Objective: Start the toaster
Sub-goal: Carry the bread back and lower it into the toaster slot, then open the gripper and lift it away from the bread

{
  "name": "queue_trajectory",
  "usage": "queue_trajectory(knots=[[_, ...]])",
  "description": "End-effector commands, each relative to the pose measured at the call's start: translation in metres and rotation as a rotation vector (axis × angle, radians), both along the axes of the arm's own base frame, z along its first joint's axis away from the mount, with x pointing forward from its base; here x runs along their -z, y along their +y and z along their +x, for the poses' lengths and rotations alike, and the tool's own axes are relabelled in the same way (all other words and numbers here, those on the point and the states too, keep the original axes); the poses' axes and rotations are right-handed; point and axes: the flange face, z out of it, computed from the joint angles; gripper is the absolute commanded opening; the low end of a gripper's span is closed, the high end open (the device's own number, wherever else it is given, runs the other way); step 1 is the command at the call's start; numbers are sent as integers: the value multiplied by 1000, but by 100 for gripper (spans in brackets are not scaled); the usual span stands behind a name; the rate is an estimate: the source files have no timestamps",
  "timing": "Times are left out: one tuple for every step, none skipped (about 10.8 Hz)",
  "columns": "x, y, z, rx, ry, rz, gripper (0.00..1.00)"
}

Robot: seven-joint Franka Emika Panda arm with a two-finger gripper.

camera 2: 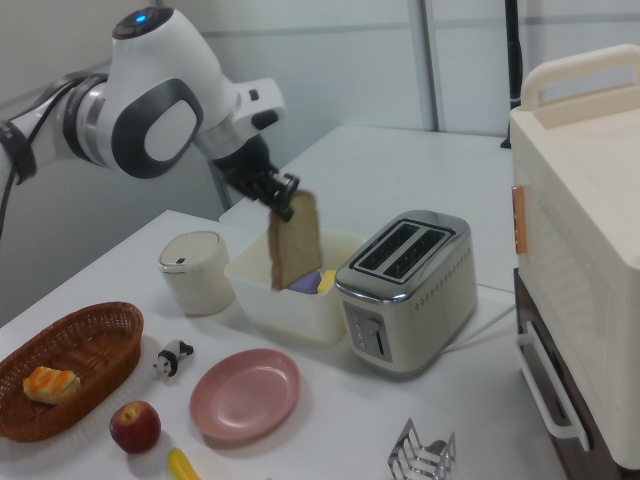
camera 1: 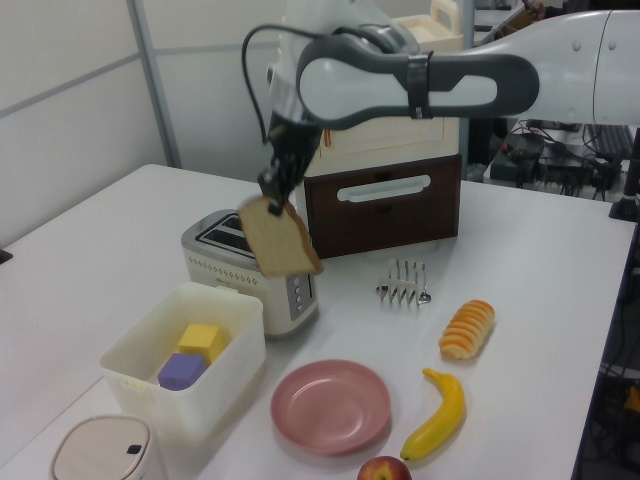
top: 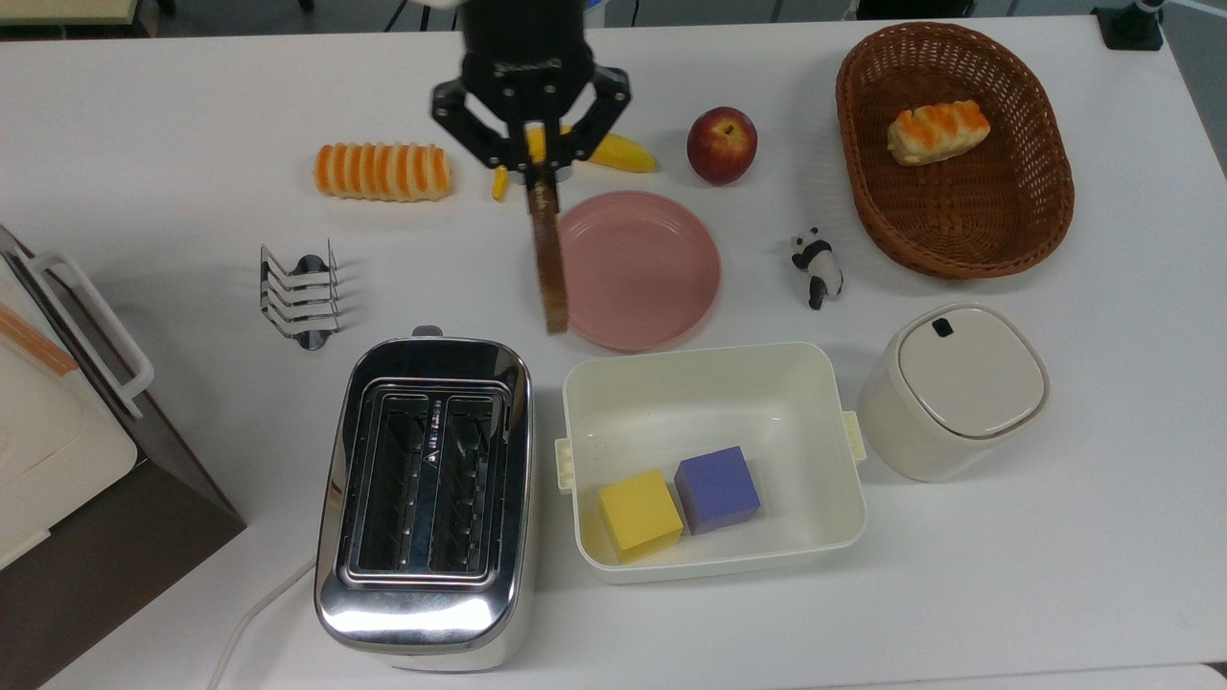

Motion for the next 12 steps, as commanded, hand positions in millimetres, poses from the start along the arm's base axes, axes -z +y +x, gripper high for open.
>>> queue_trajectory(knots=[[-21,-33,16,114,-224,53,0],[-15,-39,25,161,-271,59,0],[-9,-40,33,199,-312,71,0],[4,-39,45,231,-355,80,0],[16,-38,53,250,-384,82,0],[24,-38,58,255,-391,81,0],[30,-39,62,260,-406,79,0],[41,-41,68,272,-418,76,0],[55,-40,74,274,-418,70,0],[67,-40,78,271,-404,59,0],[79,-46,81,274,-391,46,0],[88,-48,84,270,-378,34,0]])
